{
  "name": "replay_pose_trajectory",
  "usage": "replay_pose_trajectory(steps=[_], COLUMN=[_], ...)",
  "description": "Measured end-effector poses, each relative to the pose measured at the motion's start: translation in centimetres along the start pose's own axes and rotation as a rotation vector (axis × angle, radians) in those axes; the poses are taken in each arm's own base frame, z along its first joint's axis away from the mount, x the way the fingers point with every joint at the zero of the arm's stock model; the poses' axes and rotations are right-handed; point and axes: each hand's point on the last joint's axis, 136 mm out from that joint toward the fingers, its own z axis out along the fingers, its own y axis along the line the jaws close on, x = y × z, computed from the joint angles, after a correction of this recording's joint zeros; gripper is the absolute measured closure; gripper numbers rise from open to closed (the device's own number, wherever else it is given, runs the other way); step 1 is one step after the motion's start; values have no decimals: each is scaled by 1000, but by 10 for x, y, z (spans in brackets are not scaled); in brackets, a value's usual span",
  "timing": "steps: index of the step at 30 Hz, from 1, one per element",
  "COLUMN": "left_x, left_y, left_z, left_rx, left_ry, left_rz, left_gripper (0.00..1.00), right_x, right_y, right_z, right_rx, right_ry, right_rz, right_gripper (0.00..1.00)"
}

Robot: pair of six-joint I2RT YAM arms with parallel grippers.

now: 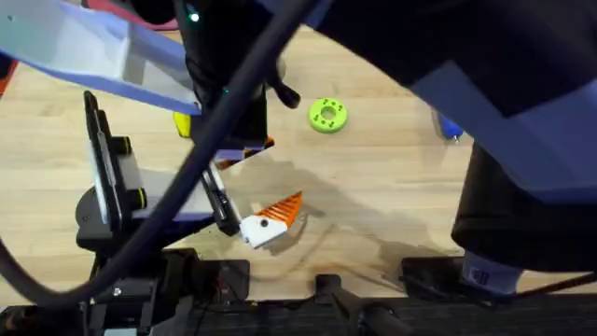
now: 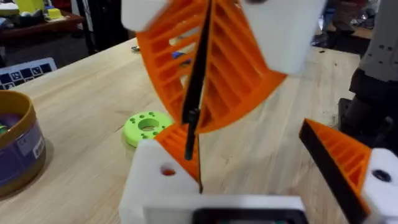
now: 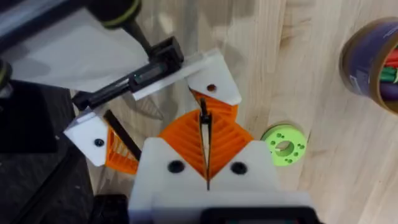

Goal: Pick up the gripper from the table and insert it into the empty holder that is missing its gripper. Then pick up a screw, insert it into the mounting hole, and use the screwdriver to tighten it. Finally, clean up the table by picking up the vegetable and placing it into the bucket.

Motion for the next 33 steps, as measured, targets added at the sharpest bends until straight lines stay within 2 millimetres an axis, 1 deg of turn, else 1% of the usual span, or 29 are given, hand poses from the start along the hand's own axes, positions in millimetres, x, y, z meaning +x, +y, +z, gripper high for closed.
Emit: replay_pose_trajectory(steps=[14,22,33], left_x=[0,0,0], left_y=[0,0,0], left_z=[0,0,0], left_rx=[0,0,0], left_ry=[0,0,0], left_rz=[0,0,0], left_gripper=[15,14,14], right_x=[-2,-7,-7], right_y=[-1,-4,-5], right_z=[1,1,3], right_rx=[2,15,17], right_ry=[-4,-25,-20], right_rz=[-7,-7,-8], right_gripper=[996,996,996])
